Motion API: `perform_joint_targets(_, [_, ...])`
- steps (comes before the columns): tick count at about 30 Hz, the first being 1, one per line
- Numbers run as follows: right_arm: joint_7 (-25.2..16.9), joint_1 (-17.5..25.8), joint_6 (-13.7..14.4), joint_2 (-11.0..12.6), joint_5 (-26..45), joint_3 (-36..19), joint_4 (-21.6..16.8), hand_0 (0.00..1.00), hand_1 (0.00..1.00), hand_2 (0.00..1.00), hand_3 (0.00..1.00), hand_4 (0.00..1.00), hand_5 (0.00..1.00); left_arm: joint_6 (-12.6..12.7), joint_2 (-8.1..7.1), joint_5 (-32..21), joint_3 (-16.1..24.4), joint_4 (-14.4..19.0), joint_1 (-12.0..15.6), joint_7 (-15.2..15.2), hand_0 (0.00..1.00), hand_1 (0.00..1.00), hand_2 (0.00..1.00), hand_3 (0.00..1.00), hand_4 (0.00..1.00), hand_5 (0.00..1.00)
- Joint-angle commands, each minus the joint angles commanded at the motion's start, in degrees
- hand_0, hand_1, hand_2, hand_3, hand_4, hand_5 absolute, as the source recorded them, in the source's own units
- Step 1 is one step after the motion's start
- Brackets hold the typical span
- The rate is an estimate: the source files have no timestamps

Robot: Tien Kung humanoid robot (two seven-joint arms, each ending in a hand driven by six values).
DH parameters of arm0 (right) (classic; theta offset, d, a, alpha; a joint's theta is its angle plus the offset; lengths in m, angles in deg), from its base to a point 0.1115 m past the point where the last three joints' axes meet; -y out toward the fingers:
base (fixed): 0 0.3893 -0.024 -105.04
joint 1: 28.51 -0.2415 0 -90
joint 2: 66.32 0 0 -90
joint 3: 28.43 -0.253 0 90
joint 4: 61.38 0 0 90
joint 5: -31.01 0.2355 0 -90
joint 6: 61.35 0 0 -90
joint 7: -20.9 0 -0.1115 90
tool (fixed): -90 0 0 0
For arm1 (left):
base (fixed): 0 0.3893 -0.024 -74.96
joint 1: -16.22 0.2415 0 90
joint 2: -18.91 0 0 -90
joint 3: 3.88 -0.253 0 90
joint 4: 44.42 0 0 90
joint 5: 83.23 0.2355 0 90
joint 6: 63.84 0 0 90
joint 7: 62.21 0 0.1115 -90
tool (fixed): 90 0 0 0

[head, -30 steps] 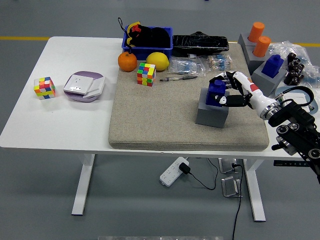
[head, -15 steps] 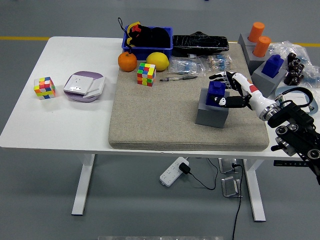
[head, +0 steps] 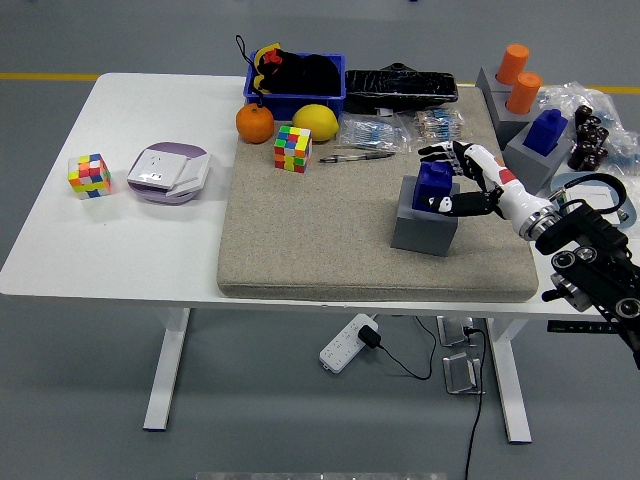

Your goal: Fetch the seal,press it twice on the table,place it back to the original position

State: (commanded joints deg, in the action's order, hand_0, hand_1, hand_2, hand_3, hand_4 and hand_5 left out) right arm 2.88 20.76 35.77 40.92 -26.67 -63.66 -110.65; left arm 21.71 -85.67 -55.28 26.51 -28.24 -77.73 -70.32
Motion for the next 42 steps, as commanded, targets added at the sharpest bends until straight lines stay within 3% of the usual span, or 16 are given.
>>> perform_joint_targets(8, [0.6,0.66,-0.35,0.67,-1.47,-2.45,-2.11,0.754,0.752,0.753,0.78,0.933,0.002,-0.02,0.02,-0.14,-0.05,-0.1,0.2,-0.03,0.68,0.639,0.604,0.647,0.691,0.196])
perform_joint_targets(9, [0.74,0.73,-0.65,0.75,-1.7,-2.83,-2.42,0.841,0.809,0.81,0.82,0.998,0.018,-0.03,0.04,-0.15,-0.05,-0.11,0.21,-0.03,0.681,0.639,0.604,0.647,0.691,0.196])
perform_joint_targets(14, [1.71,1.45,-2.03,1.35,-2.39,-4.8,-4.86,0.841,0.809,0.81,0.82,0.998,0.018,0.0,0.1,-0.06,0.2,-0.02,0.11,0.04,0.681,0.639,0.604,0.647,0.691,0.196])
perform_joint_targets(15, [1.98,1.76,-2.26,1.63,-2.84,-5.5,-5.69,0.937,0.881,0.878,0.866,0.998,0.243,0.0,0.08,-0.01,0.27,-0.01,0.1,0.03,0.68,0.64,0.604,0.646,0.692,0.197])
perform_joint_targets(20, [2.86,3.44,-2.65,3.47,-4.61,-10.4,-9.83,0.937,0.881,0.878,0.866,0.998,0.243,-0.01,0.01,0.01,0.45,-0.09,0.31,0.01,0.68,0.64,0.604,0.646,0.692,0.197])
perform_joint_targets(21, [2.96,3.73,-2.63,3.85,-4.94,-11.42,-10.45,0.948,0.898,0.893,0.886,0.998,0.335,-0.01,0.01,-0.03,0.45,-0.14,0.39,0.01,0.681,0.64,0.603,0.647,0.693,0.198])
perform_joint_targets(26, [3.4,5.36,-2.58,6.11,-6.17,-17.97,-12.25,0.948,0.898,0.893,0.886,0.998,0.335,-0.04,0.0,-0.14,0.64,-0.26,0.68,0.0,0.681,0.64,0.603,0.647,0.693,0.198])
perform_joint_targets(27, [3.46,5.61,-2.51,6.51,-6.2,-19.41,-12.22,0.884,0.885,0.894,0.884,0.998,0.421,-0.04,0.0,-0.11,0.71,-0.25,0.69,0.02,0.681,0.639,0.603,0.646,0.693,0.198])
perform_joint_targets(32, [3.97,6.8,-2.29,8.3,-6.9,-25.4,-11.94,0.884,0.885,0.894,0.884,0.998,0.421,0.01,-0.02,0.01,1.14,-0.19,0.7,0.09,0.681,0.639,0.603,0.646,0.693,0.198])
perform_joint_targets(33, [4.08,7.06,-2.14,8.65,-7.14,-26.45,-11.95,0.615,0.834,0.889,0.877,0.998,0.402,0.01,0.0,0.01,1.16,-0.19,0.71,0.08,0.68,0.639,0.604,0.646,0.693,0.197])
perform_joint_targets(38, [4.41,8.02,-1.47,9.63,-8.64,-31.09,-11.25,0.615,0.834,0.889,0.877,0.998,0.402,0.01,0.04,0.0,1.43,-0.24,0.81,0.07,0.68,0.639,0.604,0.646,0.693,0.197])
perform_joint_targets(39, [4.46,8.13,-1.32,9.76,-8.84,-31.68,-11.08,0.313,0.676,0.88,0.867,0.998,0.424,0.0,0.03,0.0,1.46,-0.24,0.8,0.07,0.679,0.639,0.604,0.646,0.693,0.197])
perform_joint_targets(42, [4.55,8.82,-0.71,10.43,-9.5,-33.93,-10.56,0.313,0.676,0.88,0.867,0.998,0.424,0.01,-0.02,0.05,1.64,-0.23,0.79,0.05,0.679,0.639,0.604,0.646,0.693,0.197])
